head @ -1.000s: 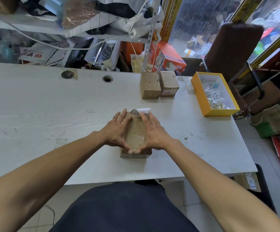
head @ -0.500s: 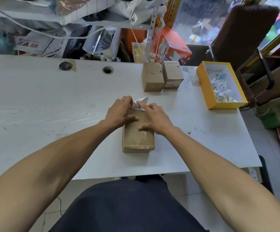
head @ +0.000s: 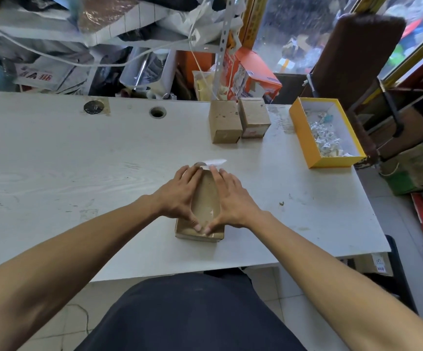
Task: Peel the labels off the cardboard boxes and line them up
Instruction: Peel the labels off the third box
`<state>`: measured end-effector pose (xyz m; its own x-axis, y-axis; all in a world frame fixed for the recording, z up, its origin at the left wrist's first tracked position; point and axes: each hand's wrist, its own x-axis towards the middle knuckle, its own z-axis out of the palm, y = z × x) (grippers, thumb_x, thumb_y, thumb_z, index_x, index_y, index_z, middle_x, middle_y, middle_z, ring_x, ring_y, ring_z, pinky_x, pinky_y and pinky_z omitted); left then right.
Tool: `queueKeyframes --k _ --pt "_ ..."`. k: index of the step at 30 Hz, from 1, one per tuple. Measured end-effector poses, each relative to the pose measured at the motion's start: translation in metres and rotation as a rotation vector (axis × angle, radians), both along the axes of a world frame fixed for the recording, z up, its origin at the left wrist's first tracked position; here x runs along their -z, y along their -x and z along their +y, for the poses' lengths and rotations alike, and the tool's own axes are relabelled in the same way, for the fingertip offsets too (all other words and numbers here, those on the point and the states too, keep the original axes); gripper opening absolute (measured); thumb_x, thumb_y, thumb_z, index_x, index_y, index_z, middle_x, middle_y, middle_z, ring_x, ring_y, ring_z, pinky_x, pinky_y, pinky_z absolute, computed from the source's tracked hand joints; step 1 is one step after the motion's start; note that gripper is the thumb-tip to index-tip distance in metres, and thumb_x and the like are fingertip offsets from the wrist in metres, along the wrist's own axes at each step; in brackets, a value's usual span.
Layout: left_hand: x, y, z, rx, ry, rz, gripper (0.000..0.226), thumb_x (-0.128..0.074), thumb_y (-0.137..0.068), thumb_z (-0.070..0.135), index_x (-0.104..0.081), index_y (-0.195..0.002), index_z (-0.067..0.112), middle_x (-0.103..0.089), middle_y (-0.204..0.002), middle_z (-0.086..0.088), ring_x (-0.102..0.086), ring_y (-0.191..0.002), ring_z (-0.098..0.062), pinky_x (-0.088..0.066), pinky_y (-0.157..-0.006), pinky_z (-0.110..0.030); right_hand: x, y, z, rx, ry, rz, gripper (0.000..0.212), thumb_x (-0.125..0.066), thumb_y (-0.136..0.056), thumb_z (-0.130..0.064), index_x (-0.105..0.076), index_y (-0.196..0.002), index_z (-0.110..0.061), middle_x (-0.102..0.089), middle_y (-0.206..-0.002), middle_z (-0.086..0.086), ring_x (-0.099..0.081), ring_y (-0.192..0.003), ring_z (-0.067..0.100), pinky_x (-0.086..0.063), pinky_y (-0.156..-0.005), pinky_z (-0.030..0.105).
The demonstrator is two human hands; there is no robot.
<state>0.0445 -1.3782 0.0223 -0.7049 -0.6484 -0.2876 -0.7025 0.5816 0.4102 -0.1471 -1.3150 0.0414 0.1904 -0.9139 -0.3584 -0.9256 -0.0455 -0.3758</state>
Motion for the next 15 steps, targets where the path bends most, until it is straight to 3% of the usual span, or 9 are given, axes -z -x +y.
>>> queueKeyframes --k 2,4,6,12,15 --pt "0.0 0.003 -0.004 -0.054 -0.002 0.048 0.148 -0.081 -0.038 0.078 -0.015 -0.152 0.011 -0.021 -0.152 -0.005 -0.018 -0.14 -0.029 -0.033 -0.112 -0.04 -0.001 -0.003 -0.004 0.037 0.02 -0.014 0.153 -0.082 -0.037 -0.072 0.025 -0.143 -0.045 -0.015 -0.153 0.008 -0.015 -0.14 0.033 -0.031 -0.111 0.052" --pt "-0.003 0.01 -0.014 -0.135 0.015 0.097 0.123 -0.083 -0.042 0.075 -0.034 -0.139 0.018 -0.037 -0.136 0.0 -0.033 -0.124 -0.026 -0.046 -0.092 -0.04 -0.005 -0.002 -0.013 0.118 0.053 -0.053 0.146 -0.087 -0.045 -0.061 0.018 -0.145 -0.046 -0.031 -0.143 0.008 -0.03 -0.128 0.031 -0.039 -0.103 0.047" --pt "-0.006 0.017 -0.025 -0.199 -0.003 0.116 0.102 -0.083 -0.045 0.072 -0.043 -0.125 0.023 -0.043 -0.122 0.005 -0.036 -0.111 -0.021 -0.044 -0.079 -0.038 -0.008 0.001 -0.024 0.171 0.081 -0.076 0.137 -0.089 -0.052 -0.05 0.011 -0.146 -0.05 -0.044 -0.128 0.006 -0.039 -0.115 0.028 -0.045 -0.094 0.043" --pt "-0.004 0.026 -0.039 -0.325 -0.101 0.176 0.063 -0.084 -0.057 0.062 -0.048 -0.095 0.028 -0.051 -0.101 0.005 -0.043 -0.1 -0.021 -0.047 -0.079 -0.041 -0.012 0.011 -0.045 0.3 0.103 -0.208 0.1 -0.081 -0.074 -0.027 -0.018 -0.148 -0.051 -0.063 -0.104 -0.003 -0.059 -0.097 0.018 -0.051 -0.087 0.035" --pt "-0.005 0.028 -0.04 -0.381 -0.114 0.213 0.052 -0.082 -0.063 0.06 -0.051 -0.088 0.027 -0.053 -0.096 0.002 -0.049 -0.096 -0.023 -0.049 -0.079 -0.042 -0.014 0.012 -0.051 0.318 0.113 -0.217 0.091 -0.075 -0.081 -0.016 -0.023 -0.148 -0.049 -0.067 -0.101 -0.003 -0.062 -0.092 0.018 -0.054 -0.085 0.037"
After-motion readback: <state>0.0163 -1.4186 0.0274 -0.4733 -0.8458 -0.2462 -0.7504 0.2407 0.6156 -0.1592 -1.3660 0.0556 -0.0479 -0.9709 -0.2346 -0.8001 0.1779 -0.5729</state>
